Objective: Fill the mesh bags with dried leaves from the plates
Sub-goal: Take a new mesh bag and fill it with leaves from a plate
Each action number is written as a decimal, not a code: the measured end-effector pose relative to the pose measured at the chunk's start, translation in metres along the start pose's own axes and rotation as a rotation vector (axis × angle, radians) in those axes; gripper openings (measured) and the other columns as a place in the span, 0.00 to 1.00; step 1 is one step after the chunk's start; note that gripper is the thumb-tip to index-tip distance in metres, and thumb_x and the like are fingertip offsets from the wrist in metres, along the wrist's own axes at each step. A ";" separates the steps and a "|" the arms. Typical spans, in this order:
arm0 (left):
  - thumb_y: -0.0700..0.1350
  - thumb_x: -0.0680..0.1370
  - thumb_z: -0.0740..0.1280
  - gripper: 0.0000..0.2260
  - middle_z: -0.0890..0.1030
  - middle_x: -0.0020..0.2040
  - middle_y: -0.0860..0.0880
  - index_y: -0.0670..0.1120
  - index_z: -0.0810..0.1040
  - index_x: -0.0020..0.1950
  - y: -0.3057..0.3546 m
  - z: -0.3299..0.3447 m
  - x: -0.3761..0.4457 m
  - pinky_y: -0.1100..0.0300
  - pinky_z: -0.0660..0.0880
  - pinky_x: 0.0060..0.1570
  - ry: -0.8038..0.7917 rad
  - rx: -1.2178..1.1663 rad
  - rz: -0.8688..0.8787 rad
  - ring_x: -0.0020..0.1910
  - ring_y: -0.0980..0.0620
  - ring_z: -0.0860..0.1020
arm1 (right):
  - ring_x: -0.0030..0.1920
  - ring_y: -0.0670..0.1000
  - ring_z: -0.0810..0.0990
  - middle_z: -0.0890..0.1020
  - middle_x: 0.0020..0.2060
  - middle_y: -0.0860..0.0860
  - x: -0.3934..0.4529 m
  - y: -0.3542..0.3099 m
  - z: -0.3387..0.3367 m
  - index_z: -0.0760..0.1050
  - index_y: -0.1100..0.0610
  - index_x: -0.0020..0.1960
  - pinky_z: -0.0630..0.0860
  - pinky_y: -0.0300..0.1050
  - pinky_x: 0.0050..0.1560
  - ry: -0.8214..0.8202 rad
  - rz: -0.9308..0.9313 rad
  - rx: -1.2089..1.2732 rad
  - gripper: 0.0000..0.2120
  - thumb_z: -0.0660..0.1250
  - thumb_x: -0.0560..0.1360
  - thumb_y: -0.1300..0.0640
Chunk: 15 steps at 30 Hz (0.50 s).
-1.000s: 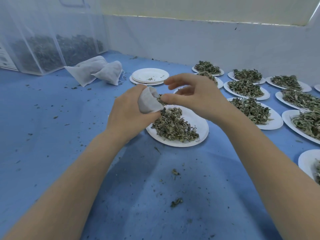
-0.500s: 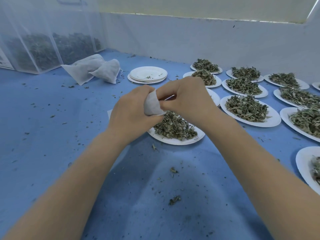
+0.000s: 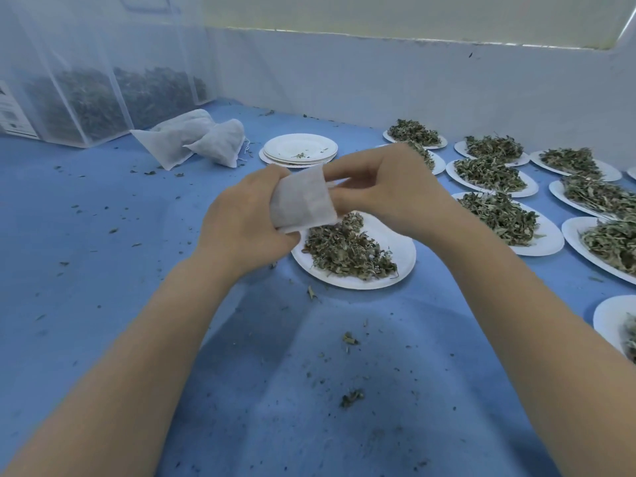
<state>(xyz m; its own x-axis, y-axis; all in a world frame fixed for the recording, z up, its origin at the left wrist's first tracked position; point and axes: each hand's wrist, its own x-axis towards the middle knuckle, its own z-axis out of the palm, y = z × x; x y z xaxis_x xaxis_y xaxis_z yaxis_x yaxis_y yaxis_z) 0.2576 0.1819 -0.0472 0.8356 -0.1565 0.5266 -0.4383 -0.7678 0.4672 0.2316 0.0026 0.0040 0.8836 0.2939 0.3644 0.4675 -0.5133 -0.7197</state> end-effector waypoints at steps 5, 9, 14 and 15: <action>0.43 0.65 0.70 0.17 0.72 0.45 0.54 0.50 0.71 0.52 -0.015 -0.003 0.003 0.58 0.63 0.39 0.007 0.038 -0.120 0.42 0.50 0.68 | 0.32 0.32 0.75 0.79 0.29 0.36 0.003 0.004 -0.011 0.80 0.45 0.38 0.70 0.25 0.34 0.061 0.050 -0.330 0.03 0.72 0.69 0.52; 0.45 0.65 0.69 0.15 0.71 0.43 0.54 0.50 0.69 0.48 -0.014 -0.002 0.003 0.58 0.62 0.37 0.019 0.067 -0.133 0.40 0.49 0.68 | 0.40 0.37 0.76 0.78 0.38 0.39 -0.001 0.000 -0.004 0.80 0.41 0.43 0.70 0.36 0.35 -0.291 0.210 -0.537 0.11 0.74 0.62 0.40; 0.45 0.65 0.70 0.17 0.72 0.46 0.51 0.48 0.71 0.52 -0.015 -0.001 0.004 0.56 0.65 0.40 -0.014 0.088 -0.109 0.43 0.48 0.69 | 0.41 0.42 0.74 0.72 0.37 0.38 0.001 0.003 0.013 0.78 0.41 0.49 0.70 0.38 0.35 -0.359 0.175 -0.674 0.14 0.75 0.64 0.44; 0.45 0.66 0.70 0.17 0.72 0.46 0.51 0.48 0.71 0.52 -0.014 -0.001 0.004 0.56 0.65 0.40 -0.021 0.089 -0.106 0.43 0.47 0.69 | 0.41 0.44 0.75 0.72 0.36 0.38 0.001 0.005 0.016 0.80 0.43 0.50 0.74 0.40 0.36 -0.356 0.163 -0.695 0.13 0.74 0.65 0.47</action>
<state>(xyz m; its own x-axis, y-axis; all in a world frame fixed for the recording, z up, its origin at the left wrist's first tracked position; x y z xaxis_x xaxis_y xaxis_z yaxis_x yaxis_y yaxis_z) 0.2665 0.1929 -0.0509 0.8830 -0.0838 0.4619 -0.3166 -0.8328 0.4541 0.2347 0.0134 -0.0080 0.9361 0.3515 -0.0093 0.3448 -0.9228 -0.1717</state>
